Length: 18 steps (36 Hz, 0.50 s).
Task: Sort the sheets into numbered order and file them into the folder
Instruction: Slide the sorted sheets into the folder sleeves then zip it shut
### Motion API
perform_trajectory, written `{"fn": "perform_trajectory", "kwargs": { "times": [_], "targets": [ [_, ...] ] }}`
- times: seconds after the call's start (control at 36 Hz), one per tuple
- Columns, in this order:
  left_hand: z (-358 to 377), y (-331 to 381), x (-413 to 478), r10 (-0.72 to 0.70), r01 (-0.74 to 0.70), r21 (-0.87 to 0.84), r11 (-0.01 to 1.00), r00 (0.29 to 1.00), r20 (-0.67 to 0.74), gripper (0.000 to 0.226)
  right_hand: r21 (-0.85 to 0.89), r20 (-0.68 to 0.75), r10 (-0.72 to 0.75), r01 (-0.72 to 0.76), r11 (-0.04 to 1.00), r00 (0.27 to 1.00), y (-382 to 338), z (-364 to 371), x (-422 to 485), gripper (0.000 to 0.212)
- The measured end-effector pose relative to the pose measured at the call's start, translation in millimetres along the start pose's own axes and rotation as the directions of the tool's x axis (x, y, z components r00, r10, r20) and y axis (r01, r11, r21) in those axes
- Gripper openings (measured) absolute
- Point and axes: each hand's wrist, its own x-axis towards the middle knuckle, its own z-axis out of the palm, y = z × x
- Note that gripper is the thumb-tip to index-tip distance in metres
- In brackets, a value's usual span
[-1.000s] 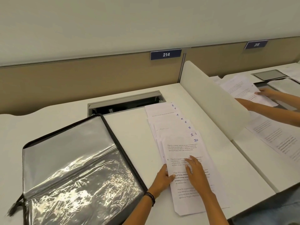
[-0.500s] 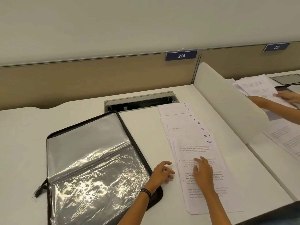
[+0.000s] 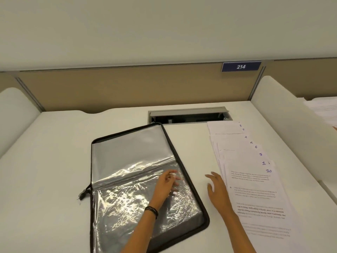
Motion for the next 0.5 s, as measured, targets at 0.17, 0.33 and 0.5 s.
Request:
{"fn": "perform_trajectory", "kwargs": {
  "times": [0.17,0.33,0.5],
  "targets": [
    [-71.9,-1.1,12.6,0.103,-0.076,0.140,0.987,0.975,-0.198,0.018,0.011,0.185,-0.054,0.053,0.999,0.981,-36.3,31.5,1.2,0.035],
    [-139.1,-14.0,18.3,0.249,-0.128,0.393,0.911,0.929,-0.275,0.023,-0.016,0.299,-0.103,0.113,0.993,0.949,-65.6,56.7,-0.7,0.041],
    [-183.6,-26.4,23.9,0.216,-0.124,0.630,0.767,0.974,-0.070,0.035,-0.242,0.347,-0.084,0.176,0.954,0.934,-73.3,74.4,1.3,0.053]
  ]
}}
